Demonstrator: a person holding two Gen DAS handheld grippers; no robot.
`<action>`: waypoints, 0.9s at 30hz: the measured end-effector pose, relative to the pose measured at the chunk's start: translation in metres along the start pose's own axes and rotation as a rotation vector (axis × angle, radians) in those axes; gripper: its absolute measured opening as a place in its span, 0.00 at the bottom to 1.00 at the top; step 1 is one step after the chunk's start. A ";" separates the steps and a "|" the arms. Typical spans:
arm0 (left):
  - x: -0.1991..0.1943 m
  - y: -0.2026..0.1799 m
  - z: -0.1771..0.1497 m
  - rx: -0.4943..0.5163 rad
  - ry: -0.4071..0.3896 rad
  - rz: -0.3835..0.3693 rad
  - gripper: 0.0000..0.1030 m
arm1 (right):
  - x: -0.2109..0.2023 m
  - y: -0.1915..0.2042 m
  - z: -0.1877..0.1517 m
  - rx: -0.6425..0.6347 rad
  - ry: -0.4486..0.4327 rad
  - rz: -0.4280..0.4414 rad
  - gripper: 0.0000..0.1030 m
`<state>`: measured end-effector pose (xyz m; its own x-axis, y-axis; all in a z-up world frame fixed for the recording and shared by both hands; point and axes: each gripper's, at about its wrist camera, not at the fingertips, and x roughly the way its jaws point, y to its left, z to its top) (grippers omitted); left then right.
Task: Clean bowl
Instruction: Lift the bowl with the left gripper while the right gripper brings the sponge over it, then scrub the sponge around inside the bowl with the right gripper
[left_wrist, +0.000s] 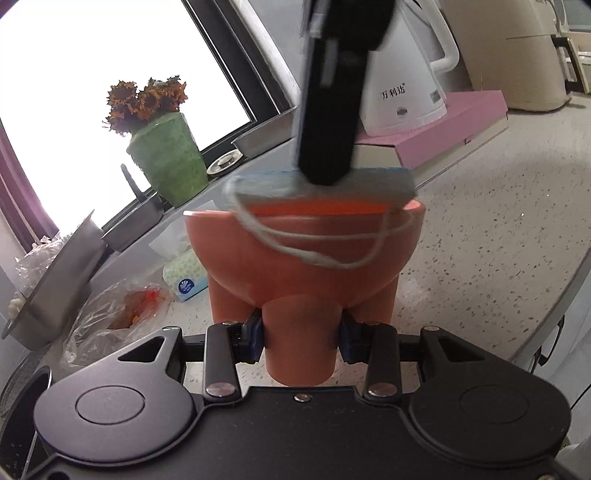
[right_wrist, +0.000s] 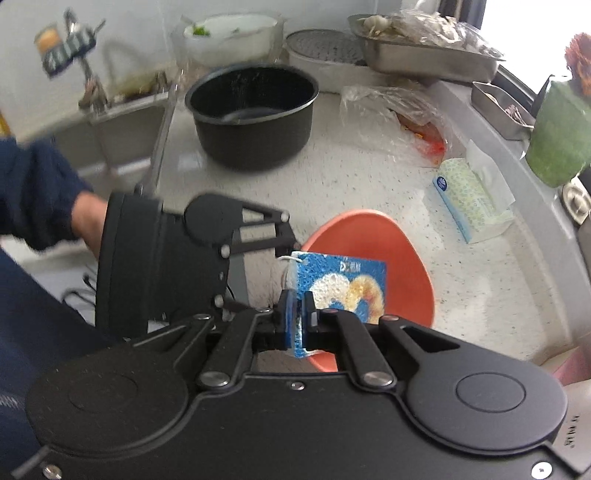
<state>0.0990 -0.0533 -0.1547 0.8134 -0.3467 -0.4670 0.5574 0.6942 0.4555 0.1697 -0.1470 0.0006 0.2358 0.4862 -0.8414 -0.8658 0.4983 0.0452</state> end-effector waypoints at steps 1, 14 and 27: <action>0.000 0.000 0.001 -0.007 0.000 0.001 0.36 | 0.000 -0.002 0.002 0.004 -0.010 -0.004 0.04; -0.002 -0.004 0.005 -0.031 -0.002 -0.001 0.36 | 0.006 -0.008 0.010 0.043 -0.043 -0.044 0.04; -0.006 -0.006 0.006 -0.018 -0.019 0.005 0.36 | 0.000 -0.015 0.013 0.060 -0.064 -0.073 0.02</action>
<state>0.0919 -0.0589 -0.1496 0.8192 -0.3550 -0.4505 0.5505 0.7069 0.4440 0.1882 -0.1450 0.0075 0.3265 0.4910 -0.8077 -0.8181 0.5748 0.0187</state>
